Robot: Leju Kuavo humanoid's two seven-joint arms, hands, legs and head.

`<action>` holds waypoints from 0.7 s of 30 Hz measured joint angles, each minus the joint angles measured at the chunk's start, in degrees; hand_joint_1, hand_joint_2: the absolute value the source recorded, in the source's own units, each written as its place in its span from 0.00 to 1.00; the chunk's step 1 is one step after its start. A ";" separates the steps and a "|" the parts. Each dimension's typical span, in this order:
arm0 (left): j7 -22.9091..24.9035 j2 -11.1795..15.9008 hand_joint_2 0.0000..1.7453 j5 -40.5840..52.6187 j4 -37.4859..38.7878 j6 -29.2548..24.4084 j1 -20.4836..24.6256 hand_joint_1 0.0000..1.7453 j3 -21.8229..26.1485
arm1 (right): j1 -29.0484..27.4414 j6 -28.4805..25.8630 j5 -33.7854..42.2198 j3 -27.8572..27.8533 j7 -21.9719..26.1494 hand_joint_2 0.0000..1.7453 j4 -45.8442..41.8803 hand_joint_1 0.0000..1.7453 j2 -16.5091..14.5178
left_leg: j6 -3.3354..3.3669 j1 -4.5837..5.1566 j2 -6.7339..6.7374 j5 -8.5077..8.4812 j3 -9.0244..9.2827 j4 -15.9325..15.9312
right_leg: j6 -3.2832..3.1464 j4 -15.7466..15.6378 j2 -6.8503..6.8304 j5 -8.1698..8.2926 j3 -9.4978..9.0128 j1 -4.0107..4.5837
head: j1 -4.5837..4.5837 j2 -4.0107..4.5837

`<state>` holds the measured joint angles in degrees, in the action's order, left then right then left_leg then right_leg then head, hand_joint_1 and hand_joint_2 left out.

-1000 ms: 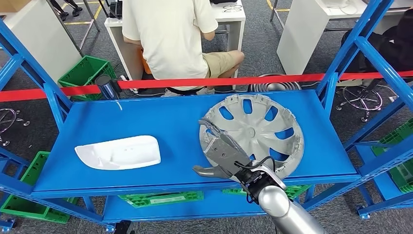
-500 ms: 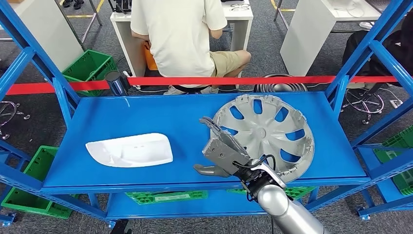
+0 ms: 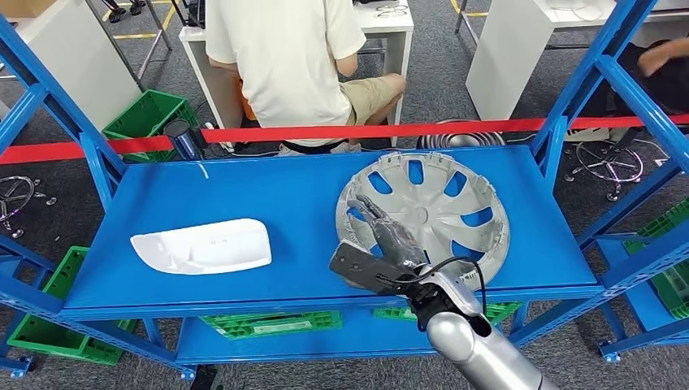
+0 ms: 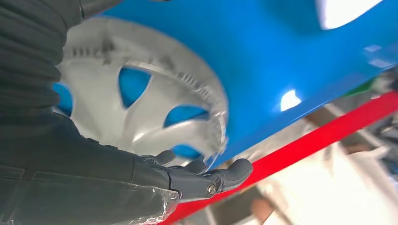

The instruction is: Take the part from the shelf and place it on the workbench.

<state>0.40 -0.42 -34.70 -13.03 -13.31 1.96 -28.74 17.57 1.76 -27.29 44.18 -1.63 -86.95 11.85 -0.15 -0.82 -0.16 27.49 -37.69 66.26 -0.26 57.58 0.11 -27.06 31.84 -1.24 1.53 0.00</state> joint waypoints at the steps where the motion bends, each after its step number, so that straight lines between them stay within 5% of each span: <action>1: -0.03 0.04 0.00 -0.14 0.00 -0.02 0.02 0.00 -0.11 | 0.22 0.09 -1.82 0.10 -0.72 1.00 0.08 0.00 0.15 | 0.44 0.15 -0.01 -1.32 2.04 -3.88 | 0.07 0.01 0.04 0.03 0.03 0.16 | -0.02 0.00; 3: -0.06 0.12 0.00 -0.29 0.00 -0.05 0.02 0.00 -0.24 | 0.54 0.28 -3.92 0.28 -1.52 1.00 0.22 0.00 0.52 | 1.20 0.56 -0.02 -2.19 4.11 -8.23 | 0.34 -0.02 0.05 0.16 0.30 0.23 | -0.04 0.00; 7: -0.09 0.21 0.00 -0.36 -0.01 -0.10 0.00 0.00 -0.33 | 0.81 0.45 -4.54 0.65 -1.93 1.00 0.38 0.00 1.18 | 2.39 0.66 0.10 -2.74 4.60 -9.97 | 1.28 0.67 -0.03 -0.22 1.10 0.25 | -0.07 0.00; 11: -0.09 0.15 0.00 -0.37 -0.02 -0.11 0.10 0.00 -0.40 | 0.96 0.54 -4.77 1.05 -2.11 1.00 0.65 0.00 2.02 | 3.03 0.49 0.16 -3.31 4.71 -10.78 | 0.88 13.58 -0.06 -5.51 7.39 0.20 | -0.20 0.00; 13: -0.09 0.09 0.00 -0.54 -0.02 -0.10 0.03 0.00 -0.44 | 0.88 0.94 -5.95 1.23 -2.65 1.00 0.83 0.00 2.37 | 3.01 0.50 0.11 -3.30 4.61 -10.64 | 1.63 15.84 -0.07 -5.67 8.51 0.08 | -0.21 0.00; 16: -0.11 -0.07 0.00 -0.96 -0.04 -0.08 0.04 0.00 -0.48 | 1.06 2.57 -9.38 1.32 -4.43 1.00 0.87 0.00 3.00 | 2.49 0.61 -0.01 -2.95 4.40 -9.77 | 3.09 5.28 -0.13 -1.51 3.20 -0.23 | -0.23 0.00; 18: -0.14 -0.08 0.00 -1.21 -0.06 -0.04 0.05 0.00 -0.50 | 1.09 4.26 -11.32 1.33 -5.90 1.00 0.75 0.00 3.43 | 1.83 0.82 -0.01 -2.64 3.98 -9.05 | 2.62 0.73 -0.08 -0.09 1.00 -0.16 | -0.19 0.00; 21: -0.17 0.02 0.00 -1.39 -0.07 -0.04 0.03 0.00 -0.73 | 0.80 7.54 -13.21 1.30 -8.10 1.00 0.31 0.00 4.26 | 1.09 0.62 0.01 -2.57 3.56 -8.69 | 1.37 0.32 0.02 0.32 0.97 -0.06 | -0.18 0.00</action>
<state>0.23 -0.40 -36.09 -13.09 -13.35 1.98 -29.47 18.37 9.30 -40.50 45.48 -9.73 -86.63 16.11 0.95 -0.20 -0.15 24.92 -34.12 57.57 1.11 57.90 0.13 -26.74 32.80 -1.31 1.35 0.00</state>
